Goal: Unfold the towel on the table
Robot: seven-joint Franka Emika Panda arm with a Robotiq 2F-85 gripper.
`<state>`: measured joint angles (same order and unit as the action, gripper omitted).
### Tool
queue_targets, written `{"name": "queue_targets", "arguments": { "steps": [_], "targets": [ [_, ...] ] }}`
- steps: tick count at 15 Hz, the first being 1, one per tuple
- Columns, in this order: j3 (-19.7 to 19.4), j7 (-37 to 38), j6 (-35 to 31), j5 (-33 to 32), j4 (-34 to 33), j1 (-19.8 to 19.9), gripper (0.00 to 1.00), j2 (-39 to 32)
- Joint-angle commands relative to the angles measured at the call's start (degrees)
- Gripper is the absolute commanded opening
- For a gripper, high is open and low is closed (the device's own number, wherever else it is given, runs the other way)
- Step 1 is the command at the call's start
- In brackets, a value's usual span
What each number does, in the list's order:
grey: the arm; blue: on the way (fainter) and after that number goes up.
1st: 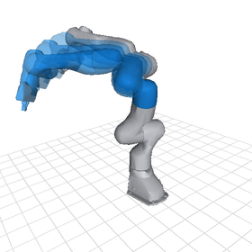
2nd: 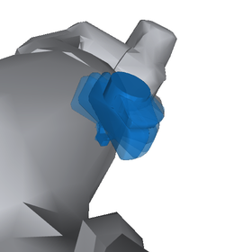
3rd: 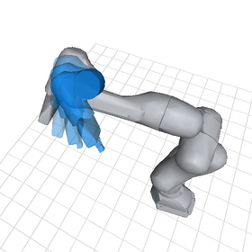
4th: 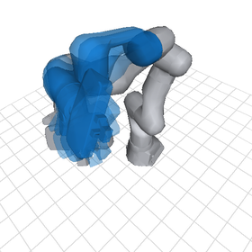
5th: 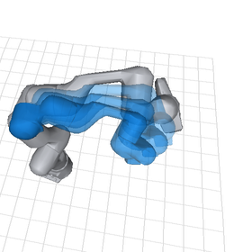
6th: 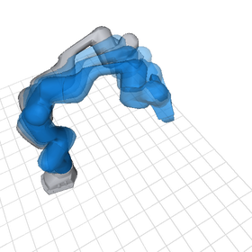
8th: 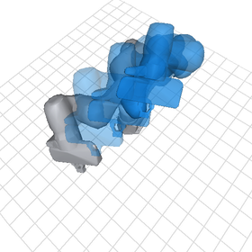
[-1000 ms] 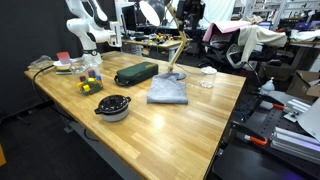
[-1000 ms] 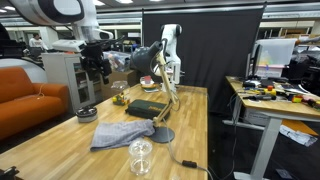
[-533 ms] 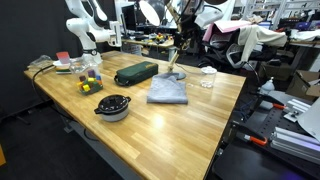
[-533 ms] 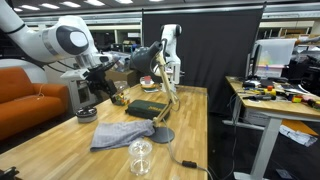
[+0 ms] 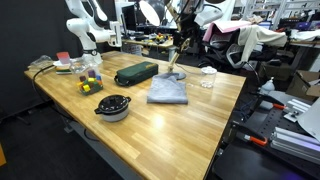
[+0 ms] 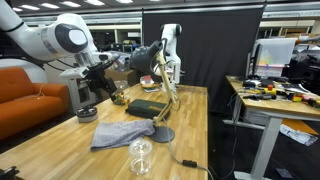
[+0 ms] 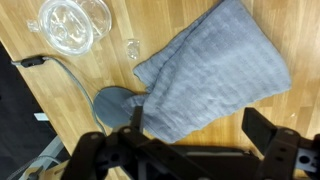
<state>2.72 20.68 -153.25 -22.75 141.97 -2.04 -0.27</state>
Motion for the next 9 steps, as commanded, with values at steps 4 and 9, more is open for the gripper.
{"name": "queue_targets", "arguments": {
  "steps": [4, 9],
  "targets": [
    [1.1, -5.8, -0.7, 10.1, -2.0, -1.5, 1.00, -7.7],
    [-1.2, -7.2, 0.1, 14.5, -10.3, -3.0, 1.00, -18.8]
  ]
}}
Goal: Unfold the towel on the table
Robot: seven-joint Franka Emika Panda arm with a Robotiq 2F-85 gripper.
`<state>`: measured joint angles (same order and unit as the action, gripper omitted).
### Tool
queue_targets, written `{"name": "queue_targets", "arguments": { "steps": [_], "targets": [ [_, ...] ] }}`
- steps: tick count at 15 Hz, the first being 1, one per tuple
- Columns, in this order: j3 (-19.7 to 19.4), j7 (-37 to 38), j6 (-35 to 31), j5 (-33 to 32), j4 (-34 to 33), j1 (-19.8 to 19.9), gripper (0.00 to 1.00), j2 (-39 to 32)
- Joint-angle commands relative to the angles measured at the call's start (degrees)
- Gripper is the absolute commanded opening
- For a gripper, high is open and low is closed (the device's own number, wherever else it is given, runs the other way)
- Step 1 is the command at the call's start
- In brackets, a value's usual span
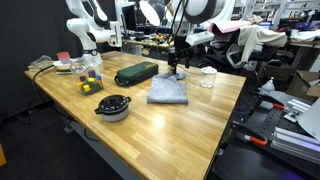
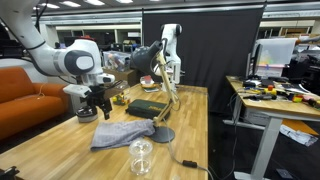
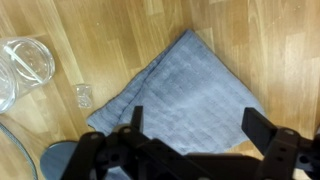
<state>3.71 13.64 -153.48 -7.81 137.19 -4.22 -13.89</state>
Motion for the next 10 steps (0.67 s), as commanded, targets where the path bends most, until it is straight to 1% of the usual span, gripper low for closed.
{"name": "queue_targets", "arguments": {
  "steps": [1, 5, 6, 8, 10],
  "targets": [
    [-3.5, 0.5, 0.2, -1.6, -7.5, -1.4, 1.00, -7.1],
    [-9.0, 2.0, -0.3, -8.0, -14.9, -4.4, 1.00, -13.3],
    [-7.3, 0.1, 0.0, -5.1, -12.5, -2.9, 1.00, -11.3],
    [-8.5, 0.6, -0.1, -6.3, -14.6, -4.0, 1.00, -13.3],
    [-8.6, 0.7, -0.1, -6.4, -14.9, -4.4, 1.00, -13.6]
  ]
}}
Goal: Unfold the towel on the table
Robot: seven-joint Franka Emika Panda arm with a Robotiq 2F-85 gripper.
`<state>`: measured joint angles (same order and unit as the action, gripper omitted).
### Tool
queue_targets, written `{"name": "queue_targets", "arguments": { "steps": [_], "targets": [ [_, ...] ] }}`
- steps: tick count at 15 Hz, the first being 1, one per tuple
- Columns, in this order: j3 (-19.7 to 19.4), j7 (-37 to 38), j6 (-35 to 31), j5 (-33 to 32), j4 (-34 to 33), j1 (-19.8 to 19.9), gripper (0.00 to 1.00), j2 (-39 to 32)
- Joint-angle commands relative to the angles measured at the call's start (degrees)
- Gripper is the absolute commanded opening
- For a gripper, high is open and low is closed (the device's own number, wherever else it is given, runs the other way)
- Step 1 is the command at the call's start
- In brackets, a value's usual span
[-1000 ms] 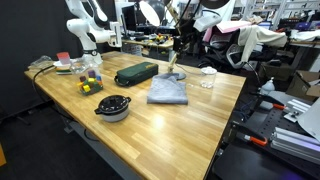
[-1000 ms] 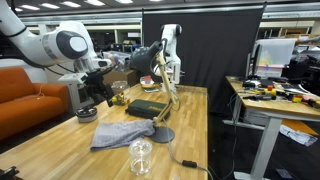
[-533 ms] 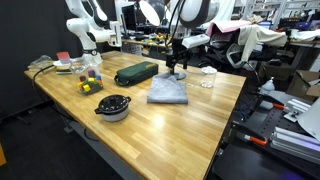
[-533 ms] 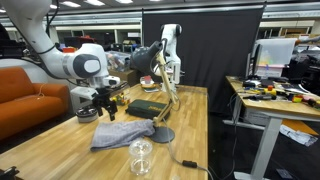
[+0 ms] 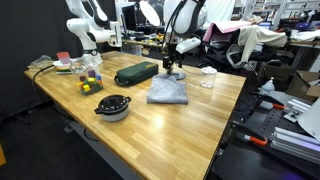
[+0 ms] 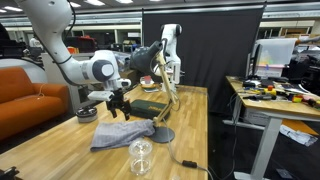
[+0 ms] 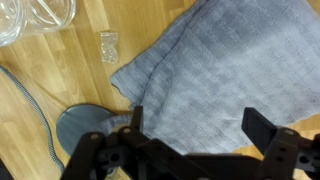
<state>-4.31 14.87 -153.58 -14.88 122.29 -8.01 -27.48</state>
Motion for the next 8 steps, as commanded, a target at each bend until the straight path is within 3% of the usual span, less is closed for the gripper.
{"name": "queue_targets", "arguments": {
  "steps": [1, 7, 8],
  "targets": [
    [-0.7, -0.5, 0.0, 0.6, 0.0, -0.7, 1.00, 0.0],
    [0.3, -1.2, -0.6, 2.1, -0.5, 0.2, 1.00, -0.6],
    [-1.0, 0.3, -2.0, 0.8, -1.2, -0.9, 1.00, -1.6]
  ]
}}
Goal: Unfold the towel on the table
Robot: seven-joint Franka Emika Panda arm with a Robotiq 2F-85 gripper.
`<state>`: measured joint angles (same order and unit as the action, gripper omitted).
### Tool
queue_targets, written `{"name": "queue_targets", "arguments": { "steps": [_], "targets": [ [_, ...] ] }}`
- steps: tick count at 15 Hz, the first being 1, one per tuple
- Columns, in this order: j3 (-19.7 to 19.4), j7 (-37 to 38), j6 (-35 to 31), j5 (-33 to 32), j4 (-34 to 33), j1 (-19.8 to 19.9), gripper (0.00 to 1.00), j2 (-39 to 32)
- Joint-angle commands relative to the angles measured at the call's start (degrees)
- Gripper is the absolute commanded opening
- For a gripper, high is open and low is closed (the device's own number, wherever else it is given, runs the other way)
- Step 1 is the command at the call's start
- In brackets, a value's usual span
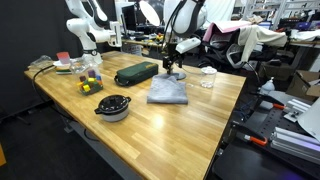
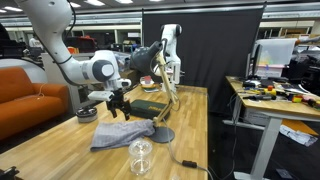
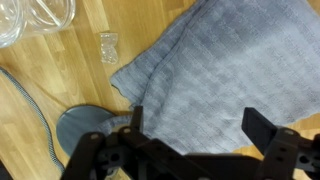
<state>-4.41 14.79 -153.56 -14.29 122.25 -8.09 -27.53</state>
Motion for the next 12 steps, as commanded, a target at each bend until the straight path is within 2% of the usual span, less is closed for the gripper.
{"name": "queue_targets", "arguments": {
  "steps": [1, 3, 4, 7, 12],
  "targets": [
    [-1.7, 1.0, -2.8, -0.6, -1.8, -1.6, 1.00, -2.3],
    [-4.4, 3.1, -4.4, -3.3, -4.3, -4.0, 1.00, -4.9],
    [-7.0, 5.2, -5.3, -5.8, -6.1, -6.2, 1.00, -6.8],
    [-11.4, 8.2, -5.7, -8.0, -11.1, -9.5, 1.00, -12.0],
    [-14.8, 9.3, -4.4, -6.3, -16.4, -11.2, 1.00, -18.5]
  ]
}}
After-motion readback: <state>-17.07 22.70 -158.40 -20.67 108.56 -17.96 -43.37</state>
